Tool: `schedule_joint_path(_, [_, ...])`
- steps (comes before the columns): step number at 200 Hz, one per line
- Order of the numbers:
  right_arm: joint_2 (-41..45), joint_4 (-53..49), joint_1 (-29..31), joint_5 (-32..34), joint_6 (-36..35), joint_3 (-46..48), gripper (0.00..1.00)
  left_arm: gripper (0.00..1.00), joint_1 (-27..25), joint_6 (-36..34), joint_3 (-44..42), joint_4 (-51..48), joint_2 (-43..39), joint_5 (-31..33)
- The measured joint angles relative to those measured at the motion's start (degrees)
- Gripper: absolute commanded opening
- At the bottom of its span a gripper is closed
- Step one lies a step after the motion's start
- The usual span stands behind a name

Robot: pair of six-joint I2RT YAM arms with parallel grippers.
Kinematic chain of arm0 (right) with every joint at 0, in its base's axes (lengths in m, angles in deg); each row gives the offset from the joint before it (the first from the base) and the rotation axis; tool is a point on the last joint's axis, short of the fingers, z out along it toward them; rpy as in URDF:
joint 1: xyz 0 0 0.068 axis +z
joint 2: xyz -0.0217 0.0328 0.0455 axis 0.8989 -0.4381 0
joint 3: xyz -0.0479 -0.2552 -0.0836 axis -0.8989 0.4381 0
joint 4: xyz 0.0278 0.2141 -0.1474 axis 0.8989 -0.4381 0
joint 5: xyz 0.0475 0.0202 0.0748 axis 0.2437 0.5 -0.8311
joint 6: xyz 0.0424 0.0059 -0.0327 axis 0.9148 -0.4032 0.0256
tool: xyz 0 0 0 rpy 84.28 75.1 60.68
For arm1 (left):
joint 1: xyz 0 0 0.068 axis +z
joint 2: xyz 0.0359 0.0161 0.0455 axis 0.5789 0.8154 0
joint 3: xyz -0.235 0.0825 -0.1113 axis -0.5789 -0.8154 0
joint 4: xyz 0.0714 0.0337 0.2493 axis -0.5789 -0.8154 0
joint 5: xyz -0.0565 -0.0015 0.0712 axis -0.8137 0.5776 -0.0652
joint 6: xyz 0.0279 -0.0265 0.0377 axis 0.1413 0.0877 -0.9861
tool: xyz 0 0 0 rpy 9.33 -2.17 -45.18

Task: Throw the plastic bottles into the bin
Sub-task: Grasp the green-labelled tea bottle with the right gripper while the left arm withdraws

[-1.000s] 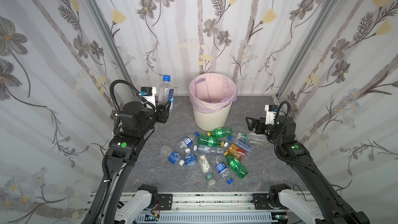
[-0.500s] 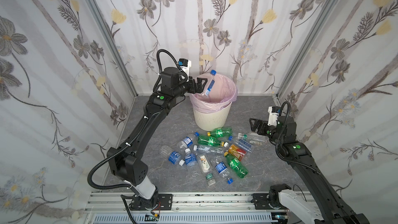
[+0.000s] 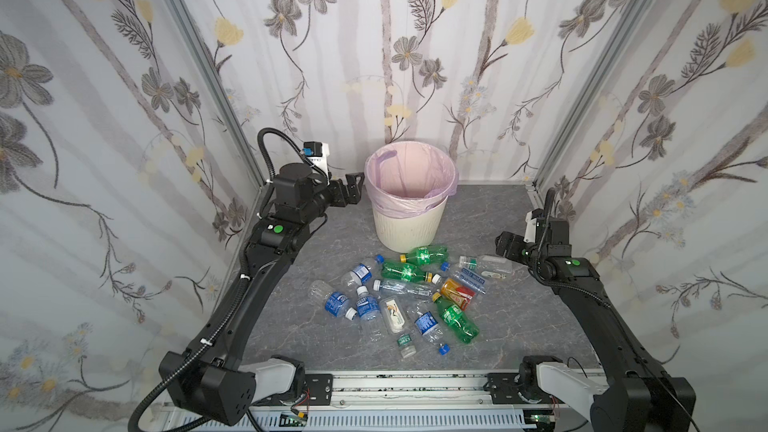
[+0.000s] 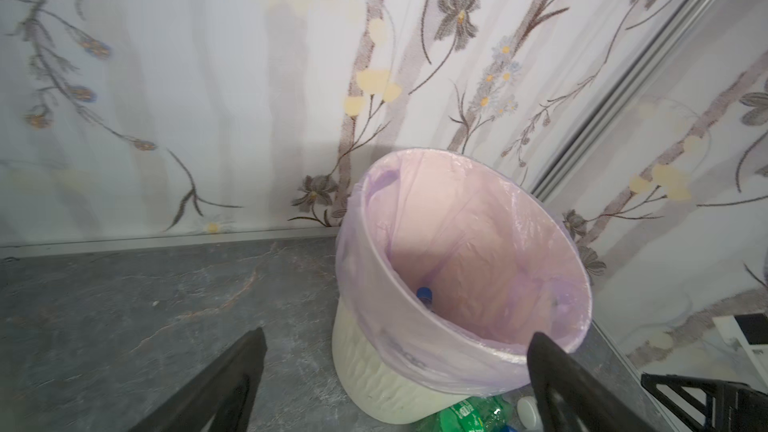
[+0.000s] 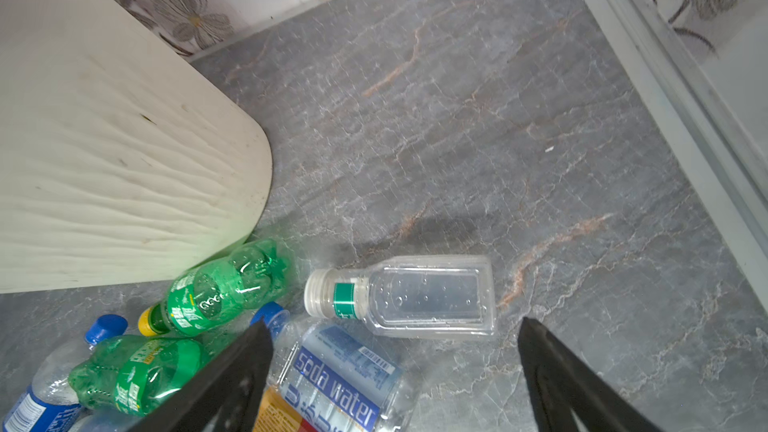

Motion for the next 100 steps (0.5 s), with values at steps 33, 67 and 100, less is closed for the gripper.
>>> schedule_joint_path(33, [-1.64, -2.01, -0.04, -0.94, -0.94, 0.83, 0.89, 1.0, 3.78, 0.79, -7.63, -0.26, -6.38, -0.02])
schedule_joint_path(67, [-4.11, -2.29, 0.44, -0.85, -9.42, -4.17, 0.93, 1.0, 4.92, 1.18, -12.85, -0.42, -9.18, -1.31])
schedule_joint_path(100, [-6.73, -2.67, 1.64, -3.65, -24.41, -7.65, 0.94, 1.0, 5.31, 1.33, -16.22, -0.81, -10.8, -2.32])
